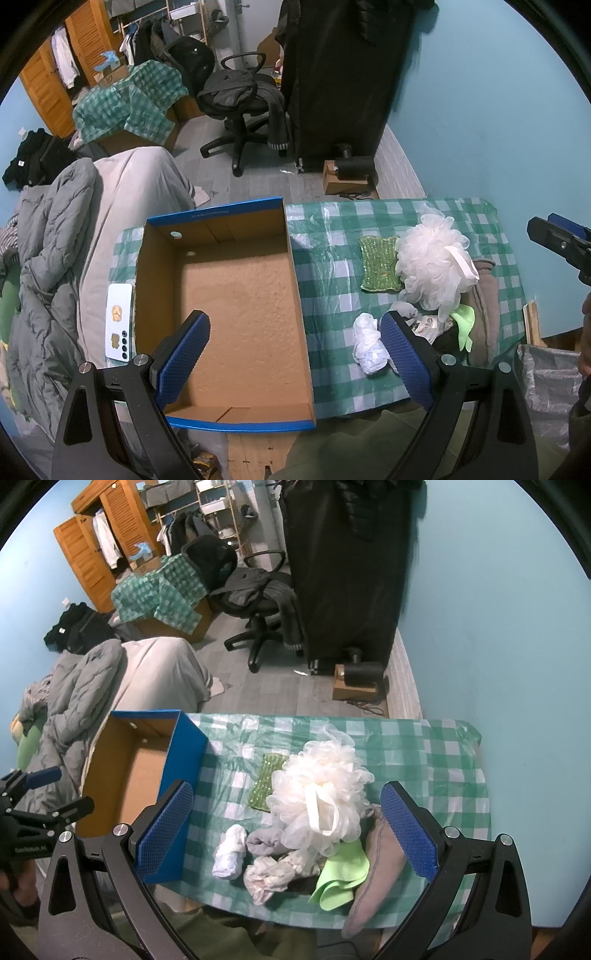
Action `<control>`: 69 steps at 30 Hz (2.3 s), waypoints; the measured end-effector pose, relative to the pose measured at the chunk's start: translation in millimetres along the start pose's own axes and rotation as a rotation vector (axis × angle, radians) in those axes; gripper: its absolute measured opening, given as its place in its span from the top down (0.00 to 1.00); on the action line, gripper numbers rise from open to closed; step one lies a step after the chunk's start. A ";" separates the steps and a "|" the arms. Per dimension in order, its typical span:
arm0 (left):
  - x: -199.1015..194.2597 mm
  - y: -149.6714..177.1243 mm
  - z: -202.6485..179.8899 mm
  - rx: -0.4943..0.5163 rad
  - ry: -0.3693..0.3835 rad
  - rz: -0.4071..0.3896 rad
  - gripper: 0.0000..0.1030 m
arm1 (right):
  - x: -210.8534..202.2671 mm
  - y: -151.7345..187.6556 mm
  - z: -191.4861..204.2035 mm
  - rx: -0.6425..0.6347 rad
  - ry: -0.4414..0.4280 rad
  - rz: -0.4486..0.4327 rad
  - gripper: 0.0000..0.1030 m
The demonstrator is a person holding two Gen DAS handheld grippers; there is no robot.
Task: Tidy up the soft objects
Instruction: 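Move both tools toward the white bath puff and grey sock on the table, then grasp the grey fuzzy sock with the right tool while the left tool grasps the white bath puff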
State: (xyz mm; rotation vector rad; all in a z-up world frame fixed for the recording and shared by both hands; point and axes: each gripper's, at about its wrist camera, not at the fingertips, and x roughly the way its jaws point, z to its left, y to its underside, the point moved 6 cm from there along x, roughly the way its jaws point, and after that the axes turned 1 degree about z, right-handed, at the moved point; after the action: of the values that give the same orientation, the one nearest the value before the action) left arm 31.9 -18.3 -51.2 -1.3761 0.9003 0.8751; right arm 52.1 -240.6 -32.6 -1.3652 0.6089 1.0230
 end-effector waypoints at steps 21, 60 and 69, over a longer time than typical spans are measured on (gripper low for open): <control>5.2 14.9 -6.3 0.039 -0.032 0.164 0.08 | 1.7 17.1 -15.6 0.025 0.002 0.016 0.02; 87.8 -5.9 -126.3 0.283 0.045 0.133 0.08 | 46.4 71.6 -135.6 0.206 0.051 0.216 0.02; 114.3 1.0 -153.5 0.311 0.068 0.178 0.08 | 85.9 95.7 -142.9 0.226 0.025 0.300 0.02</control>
State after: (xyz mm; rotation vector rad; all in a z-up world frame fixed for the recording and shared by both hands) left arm 76.0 -173.0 -155.0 -1.0733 1.1721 0.7857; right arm 38.1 -368.0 -175.8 -1.1098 0.9391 1.1384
